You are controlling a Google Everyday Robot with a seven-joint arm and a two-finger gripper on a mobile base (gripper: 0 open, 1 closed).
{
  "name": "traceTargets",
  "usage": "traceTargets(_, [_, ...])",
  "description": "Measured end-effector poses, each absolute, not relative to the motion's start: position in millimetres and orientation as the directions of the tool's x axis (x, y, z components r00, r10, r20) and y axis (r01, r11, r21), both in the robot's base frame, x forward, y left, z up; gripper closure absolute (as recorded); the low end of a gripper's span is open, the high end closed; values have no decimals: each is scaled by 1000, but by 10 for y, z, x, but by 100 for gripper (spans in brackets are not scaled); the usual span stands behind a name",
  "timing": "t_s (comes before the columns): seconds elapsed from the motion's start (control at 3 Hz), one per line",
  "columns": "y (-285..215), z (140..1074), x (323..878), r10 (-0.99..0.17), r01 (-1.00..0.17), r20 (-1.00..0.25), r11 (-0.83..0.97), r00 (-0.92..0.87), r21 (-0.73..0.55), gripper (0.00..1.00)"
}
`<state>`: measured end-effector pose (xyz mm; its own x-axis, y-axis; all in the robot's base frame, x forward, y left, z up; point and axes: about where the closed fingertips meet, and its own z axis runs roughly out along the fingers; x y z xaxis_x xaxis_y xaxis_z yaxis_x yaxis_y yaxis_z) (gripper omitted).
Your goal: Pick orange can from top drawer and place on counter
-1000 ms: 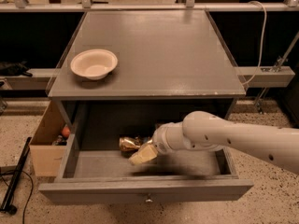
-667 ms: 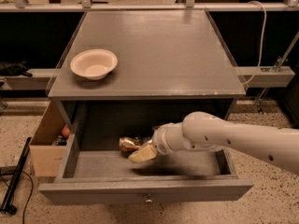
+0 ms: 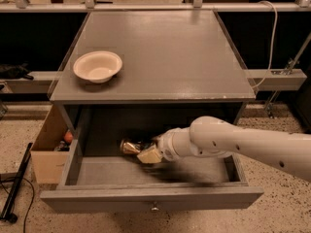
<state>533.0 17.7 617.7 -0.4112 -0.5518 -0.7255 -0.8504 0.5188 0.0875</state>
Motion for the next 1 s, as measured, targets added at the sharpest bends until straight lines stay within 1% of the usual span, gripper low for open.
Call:
traceTargets(0.33, [177,6177,5330,-552,-850,-726,519,-411,88,94])
traceTargets(0.67, [177,6177,5330,-552,-850,-726,519,-411,88,100])
traceTargets(1.0, [177,6177,5330,-552,-850,-726,519,-411,88,100])
